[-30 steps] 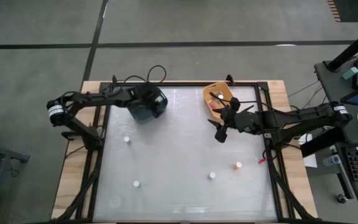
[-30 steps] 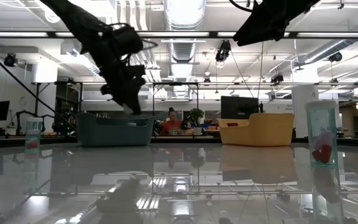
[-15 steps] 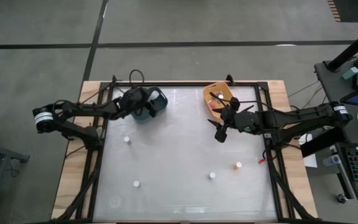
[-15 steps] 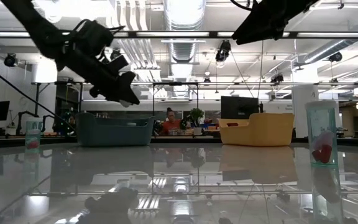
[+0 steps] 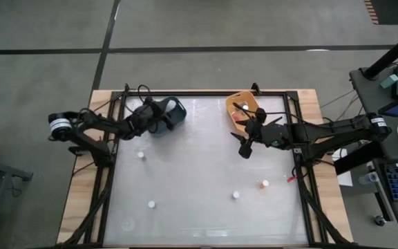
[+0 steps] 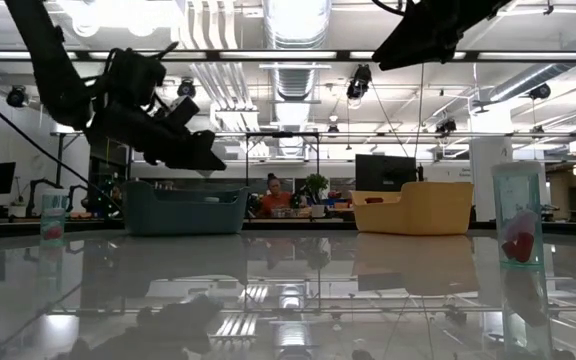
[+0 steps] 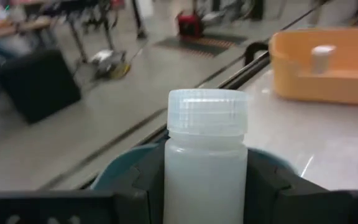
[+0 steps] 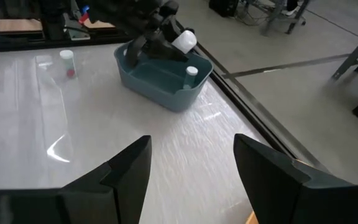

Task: Pick and place medicine bottles into bin by pill shape (circle, oval)
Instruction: Put the transparent tablet bottle into the blue bin, then put the blue capsule bottle into the yellow bin

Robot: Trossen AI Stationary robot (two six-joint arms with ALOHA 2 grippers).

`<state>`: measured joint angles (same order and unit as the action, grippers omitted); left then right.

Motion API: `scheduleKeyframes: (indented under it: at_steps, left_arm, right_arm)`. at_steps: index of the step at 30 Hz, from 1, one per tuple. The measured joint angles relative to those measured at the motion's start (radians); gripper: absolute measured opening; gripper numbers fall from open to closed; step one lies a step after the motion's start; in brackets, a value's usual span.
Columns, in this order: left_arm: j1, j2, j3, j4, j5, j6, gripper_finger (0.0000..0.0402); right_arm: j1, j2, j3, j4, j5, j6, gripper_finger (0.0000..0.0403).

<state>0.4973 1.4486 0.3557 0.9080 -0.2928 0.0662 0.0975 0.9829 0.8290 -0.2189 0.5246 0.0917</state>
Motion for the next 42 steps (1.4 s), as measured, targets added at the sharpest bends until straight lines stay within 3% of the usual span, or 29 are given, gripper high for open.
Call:
scheduleKeyframes:
  at_steps: [4,10,19,32,42]
  left_arm:
    - [-0.001,0.060,-0.045,0.193,0.054,0.023,0.0124]
    - [0.000,0.119,-0.069,0.296,0.052,0.019,0.0146]
    - [0.001,0.131,-0.075,0.332,0.031,-0.006,0.0192]
    - [0.001,0.127,-0.077,0.335,0.026,-0.007,0.0195]
    - [-0.069,-0.056,-0.077,0.340,0.026,-0.007,0.0195]
  right_arm:
    - [0.000,0.000,-0.001,-0.007,0.000,0.000,0.0221]
    - [0.000,0.000,-0.001,-0.007,0.000,0.000,0.0221]
    - [0.000,0.000,-0.001,-0.007,0.000,0.000,0.0221]
    - [0.000,0.000,-0.001,-0.008,0.000,0.000,0.0221]
    - [0.000,0.000,-0.004,-0.008,0.000,0.001,0.0221]
